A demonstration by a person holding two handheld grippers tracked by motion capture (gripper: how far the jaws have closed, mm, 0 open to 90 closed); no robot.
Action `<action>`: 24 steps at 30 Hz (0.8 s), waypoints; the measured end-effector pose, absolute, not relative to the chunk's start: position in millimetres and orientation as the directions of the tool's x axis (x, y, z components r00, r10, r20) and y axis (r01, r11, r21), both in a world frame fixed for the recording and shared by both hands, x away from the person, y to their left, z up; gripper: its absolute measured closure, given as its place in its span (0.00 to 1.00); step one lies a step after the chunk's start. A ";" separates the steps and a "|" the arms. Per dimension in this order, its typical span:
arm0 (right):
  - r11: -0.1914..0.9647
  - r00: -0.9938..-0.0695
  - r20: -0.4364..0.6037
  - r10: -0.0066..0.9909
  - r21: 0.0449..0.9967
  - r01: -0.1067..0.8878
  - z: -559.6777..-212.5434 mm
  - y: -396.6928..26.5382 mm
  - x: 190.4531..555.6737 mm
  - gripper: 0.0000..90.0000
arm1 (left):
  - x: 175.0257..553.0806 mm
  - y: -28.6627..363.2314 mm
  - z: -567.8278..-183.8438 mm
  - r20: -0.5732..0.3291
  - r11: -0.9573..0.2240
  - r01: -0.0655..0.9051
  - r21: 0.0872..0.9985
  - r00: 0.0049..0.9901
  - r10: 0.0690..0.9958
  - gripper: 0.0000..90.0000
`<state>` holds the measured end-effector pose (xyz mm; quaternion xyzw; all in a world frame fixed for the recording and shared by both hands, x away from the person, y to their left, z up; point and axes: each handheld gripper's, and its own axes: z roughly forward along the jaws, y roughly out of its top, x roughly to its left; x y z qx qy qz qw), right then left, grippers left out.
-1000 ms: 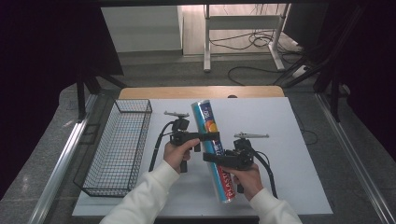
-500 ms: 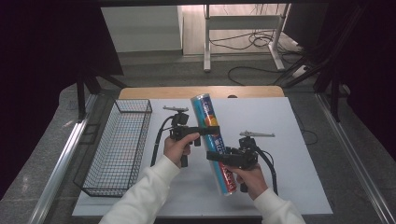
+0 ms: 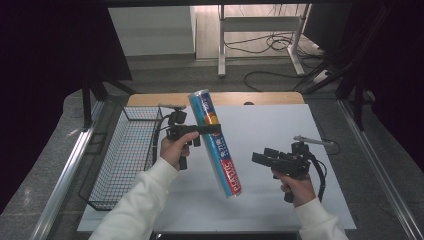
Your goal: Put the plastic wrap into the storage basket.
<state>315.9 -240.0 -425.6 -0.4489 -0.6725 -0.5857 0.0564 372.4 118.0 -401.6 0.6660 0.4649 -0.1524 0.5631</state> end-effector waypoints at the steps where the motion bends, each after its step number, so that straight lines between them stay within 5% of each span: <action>1: -0.091 -0.588 0.599 0.543 0.738 0.668 -426.3 -243.0 316.5 0.10 | 372.5 121.6 -399.6 -0.723 0.064 0.790 0.610 0.522 0.453 0.35; 24: -0.101 -0.540 0.594 0.597 0.723 0.684 -434.6 -268.9 316.1 0.12 | 361.0 216.6 -355.0 -0.702 0.136 0.787 0.602 0.439 0.561 0.36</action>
